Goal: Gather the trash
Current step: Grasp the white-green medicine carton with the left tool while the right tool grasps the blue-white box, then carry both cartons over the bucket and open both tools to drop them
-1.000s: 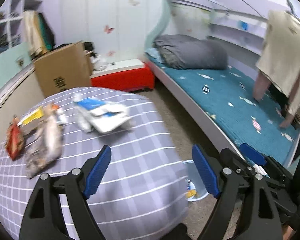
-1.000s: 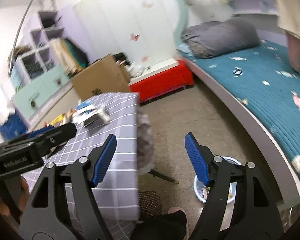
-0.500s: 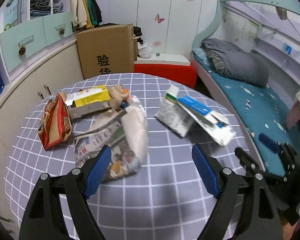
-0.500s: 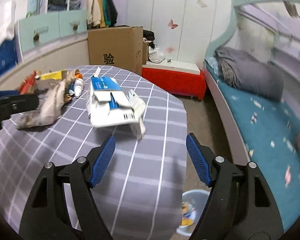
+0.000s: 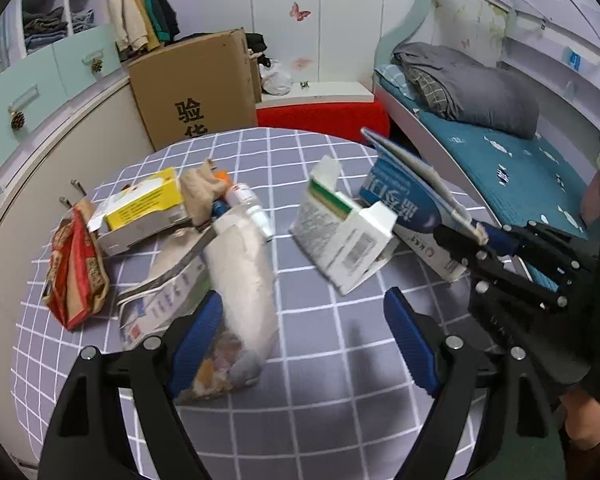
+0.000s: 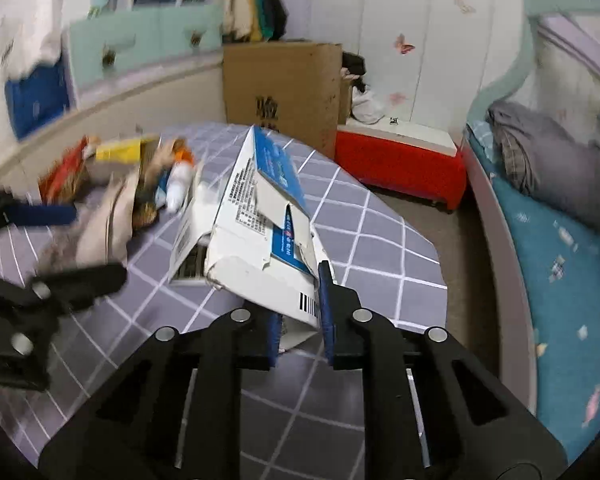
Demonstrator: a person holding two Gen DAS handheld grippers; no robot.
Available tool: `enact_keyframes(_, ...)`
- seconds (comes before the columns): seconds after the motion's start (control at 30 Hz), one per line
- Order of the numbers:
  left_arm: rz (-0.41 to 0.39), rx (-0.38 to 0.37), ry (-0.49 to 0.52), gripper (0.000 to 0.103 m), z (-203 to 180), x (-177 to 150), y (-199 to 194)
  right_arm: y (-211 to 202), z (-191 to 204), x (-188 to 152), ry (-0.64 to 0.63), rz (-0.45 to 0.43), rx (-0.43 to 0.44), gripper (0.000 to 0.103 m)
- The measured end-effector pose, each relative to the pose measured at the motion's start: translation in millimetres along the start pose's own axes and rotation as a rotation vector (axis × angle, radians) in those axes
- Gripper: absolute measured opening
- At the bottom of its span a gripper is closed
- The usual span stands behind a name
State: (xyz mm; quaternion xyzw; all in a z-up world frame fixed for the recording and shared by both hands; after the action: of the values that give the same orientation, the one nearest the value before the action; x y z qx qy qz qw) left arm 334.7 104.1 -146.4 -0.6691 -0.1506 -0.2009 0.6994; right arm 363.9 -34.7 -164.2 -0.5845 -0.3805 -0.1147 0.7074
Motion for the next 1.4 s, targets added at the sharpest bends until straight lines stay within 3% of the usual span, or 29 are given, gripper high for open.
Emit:
enact_keyframes(0.13,-0.004,0.039,0.046,0.081,-18,10,5,-15,-14,-4,0.062,-0.053,-0.006,0.014)
enact_keyframes(0.3,0.019,0.157,0.082,0.081,-30,23,24,-22,-19,-7,0.087,-0.066,0.008,0.014)
enact_keyframes(0.5,0.033,0.223,0.067,0.081,-27,31,38,-22,-26,-11,0.105,-0.07,0.037,0.014)
enact_keyframes(0.63,0.035,0.295,0.11,0.07,-35,34,43,-21,-29,-12,0.112,-0.066,0.055,0.014)
enact_keyframes(0.73,0.035,0.366,0.138,0.055,-38,40,50,-21,-28,-13,0.116,-0.067,0.061,0.014)
enact_keyframes(0.77,0.036,0.367,0.131,0.044,-37,42,51,-22,-30,-13,0.118,-0.067,0.064,0.014)
enact_keyframes(0.9,0.025,0.358,0.106,0.006,-32,44,46,-24,-32,-14,0.131,-0.073,0.075,0.014)
enact_keyframes(0.93,0.014,0.345,0.097,0.002,-30,43,41,-26,-33,-15,0.134,-0.076,0.079,0.013)
enact_keyframes(1.07,-0.046,0.209,0.04,0.002,-22,40,14,-34,-34,-18,0.151,-0.088,0.096,0.012)
enact_keyframes(1.4,-0.095,0.002,0.0,0.002,-36,11,-33,-75,-40,-40,0.206,-0.128,0.144,0.009)
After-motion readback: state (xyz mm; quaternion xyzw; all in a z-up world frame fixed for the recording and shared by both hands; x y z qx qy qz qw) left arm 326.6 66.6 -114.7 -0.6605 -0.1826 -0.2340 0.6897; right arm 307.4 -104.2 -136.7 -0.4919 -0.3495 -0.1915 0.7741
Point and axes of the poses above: each gripper's, at about its wrist camera, not at the fingertips, and y roughly the way its jaws point, z to its left, x to its top, the point moved 6 cm from there along y, roughly the way its jaws point, and after that the axes turned 11 degrees about z, right-handed, at the moved point
